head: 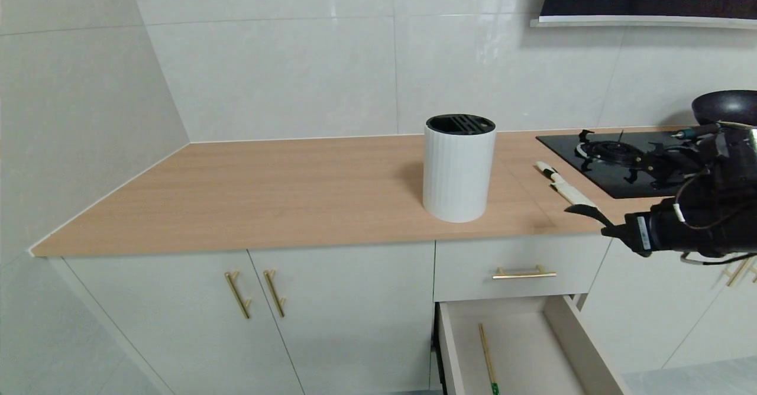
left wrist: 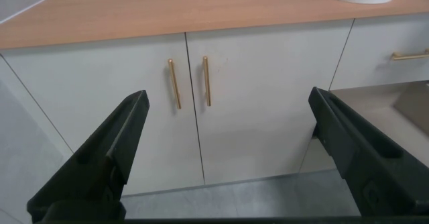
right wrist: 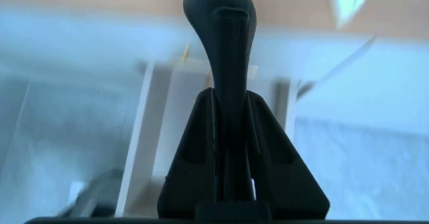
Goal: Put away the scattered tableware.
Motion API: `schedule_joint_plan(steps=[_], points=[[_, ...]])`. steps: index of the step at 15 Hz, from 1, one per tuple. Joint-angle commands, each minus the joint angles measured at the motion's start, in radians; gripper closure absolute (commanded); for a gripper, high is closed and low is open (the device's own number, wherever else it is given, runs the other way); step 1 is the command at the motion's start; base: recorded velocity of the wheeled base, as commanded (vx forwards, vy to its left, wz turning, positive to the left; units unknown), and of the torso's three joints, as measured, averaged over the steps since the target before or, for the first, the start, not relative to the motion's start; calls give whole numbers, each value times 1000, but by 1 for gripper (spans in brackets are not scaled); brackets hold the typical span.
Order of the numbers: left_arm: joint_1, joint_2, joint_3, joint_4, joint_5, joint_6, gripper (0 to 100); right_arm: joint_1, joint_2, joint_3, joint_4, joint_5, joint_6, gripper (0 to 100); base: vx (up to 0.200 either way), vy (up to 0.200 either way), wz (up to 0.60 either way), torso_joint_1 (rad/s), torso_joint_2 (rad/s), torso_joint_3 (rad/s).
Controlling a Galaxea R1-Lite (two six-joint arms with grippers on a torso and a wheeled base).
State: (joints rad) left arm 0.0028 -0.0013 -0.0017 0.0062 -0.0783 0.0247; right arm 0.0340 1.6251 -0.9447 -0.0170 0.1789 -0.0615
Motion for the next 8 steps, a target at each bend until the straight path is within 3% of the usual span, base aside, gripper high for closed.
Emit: schedule_joint_plan(steps=[1, 5, 8], points=[[0, 1, 0, 0, 0, 0, 0, 9, -205, 164, 2, 1, -14, 100, 0, 0, 0, 0, 0, 0], [0, 1, 0, 0, 0, 0, 0, 3, -234, 270, -3, -47, -15, 100, 0, 0, 0, 0, 0, 0], [0, 1, 0, 0, 0, 0, 0, 7, -136, 284, -12, -47, -15, 100, 0, 0, 0, -131, 315, 196]])
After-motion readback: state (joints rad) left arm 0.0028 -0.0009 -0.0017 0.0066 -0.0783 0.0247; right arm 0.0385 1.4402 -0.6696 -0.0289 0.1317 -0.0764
